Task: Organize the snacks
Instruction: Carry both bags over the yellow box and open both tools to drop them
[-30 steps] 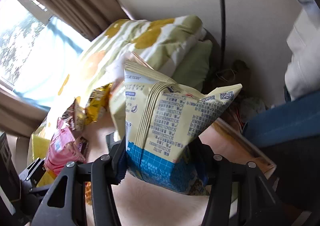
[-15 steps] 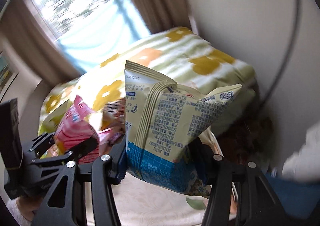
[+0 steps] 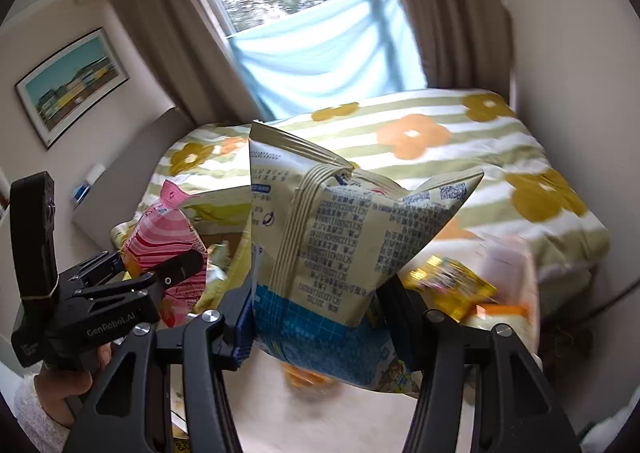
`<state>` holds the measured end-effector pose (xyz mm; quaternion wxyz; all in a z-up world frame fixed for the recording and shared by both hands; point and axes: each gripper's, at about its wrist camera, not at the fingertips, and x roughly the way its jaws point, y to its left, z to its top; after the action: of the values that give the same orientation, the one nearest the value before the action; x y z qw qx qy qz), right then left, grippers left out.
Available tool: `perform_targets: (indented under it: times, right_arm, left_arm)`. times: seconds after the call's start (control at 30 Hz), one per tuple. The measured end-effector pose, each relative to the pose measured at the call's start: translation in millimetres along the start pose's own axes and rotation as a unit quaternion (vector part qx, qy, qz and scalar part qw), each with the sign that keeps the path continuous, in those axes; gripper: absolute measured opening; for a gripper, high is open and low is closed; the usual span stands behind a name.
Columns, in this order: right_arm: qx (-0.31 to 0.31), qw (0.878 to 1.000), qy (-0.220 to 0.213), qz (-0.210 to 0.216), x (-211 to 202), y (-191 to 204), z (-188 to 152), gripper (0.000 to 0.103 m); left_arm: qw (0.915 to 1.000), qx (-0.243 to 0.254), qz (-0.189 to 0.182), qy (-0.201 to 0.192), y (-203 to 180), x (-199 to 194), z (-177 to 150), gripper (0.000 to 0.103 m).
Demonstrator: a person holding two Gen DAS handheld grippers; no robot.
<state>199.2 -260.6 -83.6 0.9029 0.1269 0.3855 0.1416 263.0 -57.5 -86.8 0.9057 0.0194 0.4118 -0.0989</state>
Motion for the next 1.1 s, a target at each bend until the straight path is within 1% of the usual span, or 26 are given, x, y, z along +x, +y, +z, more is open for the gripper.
perform_targets:
  times: [0.1,0.2,0.33,0.5,0.67,0.7,0.73,0.8,0.83,0.87,0.9,1.0,1.1]
  right_arm:
    - [-0.013,1.0,0.006,0.019,24,27,13,0.051]
    - [-0.024,0.999,0.018,0.038,51,55,20,0.051]
    - [-0.028,0.998,0.032,0.052,90,96,29,0.051]
    - [-0.03,0.998,0.042,0.047,125,132,35,0.051]
    - [-0.013,0.997,0.064,0.029,158,150,34,0.051]
    - [-0.011,0.997,0.069,0.025,162,152,33,0.051]
    - [-0.009,0.997,0.074,0.021,168,155,33,0.051]
    - [-0.007,0.997,0.081,0.015,175,156,31,0.051]
    - [-0.007,0.996,0.086,0.01,179,157,31,0.051]
    - [-0.005,0.996,0.091,0.006,184,158,30,0.051]
    - [-0.004,0.996,0.094,0.005,186,158,30,0.051]
    - [-0.004,0.995,0.103,0.004,195,158,32,0.051]
    - [-0.017,0.994,0.111,0.004,205,161,31,0.051]
  left_arm:
    - [0.9997,-0.02,0.014,0.003,47,2,6,0.066]
    - [0.9988,-0.046,0.015,0.006,86,7,13,0.066]
    - [0.9981,-0.056,0.023,0.013,135,17,23,0.066]
    - [0.9976,-0.053,0.025,0.037,192,48,37,0.067]
    - [0.9966,-0.04,0.018,0.07,227,87,49,0.067]
    - [0.9963,-0.039,0.015,0.076,232,95,51,0.067]
    - [0.996,-0.037,0.004,0.081,237,104,53,0.067]
    - [0.9952,-0.035,-0.012,0.091,240,116,54,0.077]
    - [0.9947,-0.038,-0.012,0.095,244,122,54,0.082]
    - [0.9942,-0.041,-0.008,0.099,249,128,54,0.095]
    - [0.994,-0.043,-0.006,0.1,252,131,53,0.103]
    - [0.9933,-0.046,0.005,0.106,261,139,48,0.103]
    - [0.9918,-0.039,0.039,0.115,266,139,36,0.103]
